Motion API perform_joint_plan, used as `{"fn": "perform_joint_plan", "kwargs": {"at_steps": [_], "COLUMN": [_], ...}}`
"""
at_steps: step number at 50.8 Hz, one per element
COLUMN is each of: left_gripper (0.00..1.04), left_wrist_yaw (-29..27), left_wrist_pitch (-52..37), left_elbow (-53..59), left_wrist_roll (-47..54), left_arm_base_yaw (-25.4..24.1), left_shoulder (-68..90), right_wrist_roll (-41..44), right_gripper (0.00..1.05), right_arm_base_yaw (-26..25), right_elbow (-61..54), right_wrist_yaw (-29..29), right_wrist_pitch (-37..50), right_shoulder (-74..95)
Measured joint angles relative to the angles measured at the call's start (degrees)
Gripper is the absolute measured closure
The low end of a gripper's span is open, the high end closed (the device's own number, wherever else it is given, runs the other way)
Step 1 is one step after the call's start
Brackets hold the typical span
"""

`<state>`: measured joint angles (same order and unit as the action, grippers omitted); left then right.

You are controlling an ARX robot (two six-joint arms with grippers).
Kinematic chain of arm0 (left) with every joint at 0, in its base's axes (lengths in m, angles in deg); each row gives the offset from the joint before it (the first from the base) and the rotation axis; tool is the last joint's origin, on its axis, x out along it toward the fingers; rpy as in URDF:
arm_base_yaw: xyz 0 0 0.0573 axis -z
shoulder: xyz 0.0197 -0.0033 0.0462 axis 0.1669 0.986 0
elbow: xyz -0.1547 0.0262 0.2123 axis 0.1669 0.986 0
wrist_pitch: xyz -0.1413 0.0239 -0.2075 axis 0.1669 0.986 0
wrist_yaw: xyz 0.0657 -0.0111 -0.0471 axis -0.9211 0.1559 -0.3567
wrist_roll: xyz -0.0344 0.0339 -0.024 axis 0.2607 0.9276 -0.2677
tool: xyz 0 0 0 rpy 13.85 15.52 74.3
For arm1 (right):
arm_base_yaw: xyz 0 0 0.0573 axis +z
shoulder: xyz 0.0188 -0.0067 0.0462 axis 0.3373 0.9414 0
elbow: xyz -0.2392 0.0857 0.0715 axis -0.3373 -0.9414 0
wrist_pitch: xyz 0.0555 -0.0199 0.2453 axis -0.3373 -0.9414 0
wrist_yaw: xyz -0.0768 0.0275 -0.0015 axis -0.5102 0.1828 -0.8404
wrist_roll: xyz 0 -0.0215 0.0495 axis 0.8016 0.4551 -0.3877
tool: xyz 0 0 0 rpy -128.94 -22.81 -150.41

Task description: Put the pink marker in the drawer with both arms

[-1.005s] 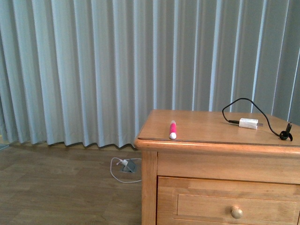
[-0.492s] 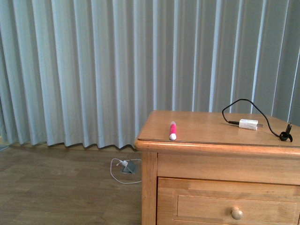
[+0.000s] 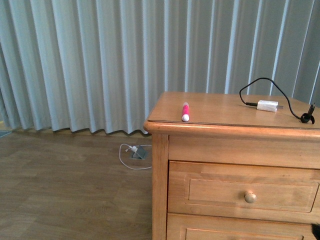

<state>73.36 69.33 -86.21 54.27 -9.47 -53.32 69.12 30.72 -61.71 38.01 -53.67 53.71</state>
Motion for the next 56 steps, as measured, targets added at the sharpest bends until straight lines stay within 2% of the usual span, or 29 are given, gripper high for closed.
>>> {"fn": "perform_joint_plan", "kwargs": {"at_steps": [15, 28, 40, 56], "left_gripper": [0.06, 0.06, 0.06, 0.06], "left_wrist_yaw": [0.0, 0.0, 0.0, 0.0], "left_wrist_pitch": [0.0, 0.0, 0.0, 0.0], "left_elbow": [0.0, 0.0, 0.0, 0.0], "left_wrist_roll": [0.0, 0.0, 0.0, 0.0], "left_arm_base_yaw": [0.0, 0.0, 0.0, 0.0], "left_shoulder": [0.0, 0.0, 0.0, 0.0], "right_wrist_roll": [-1.3, -1.3, -1.4, -1.2], "right_gripper": [0.08, 0.08, 0.08, 0.08], "right_arm_base_yaw": [3.0, 4.5, 3.7, 1.5], "right_elbow": [15.6, 26.6, 36.2, 42.9], "right_wrist_yaw": [-4.6, -7.8, -9.3, -9.6], "right_wrist_pitch": [6.7, 8.7, 9.9, 9.9], "right_shoulder": [25.6, 39.8, 49.9, 56.6]}}
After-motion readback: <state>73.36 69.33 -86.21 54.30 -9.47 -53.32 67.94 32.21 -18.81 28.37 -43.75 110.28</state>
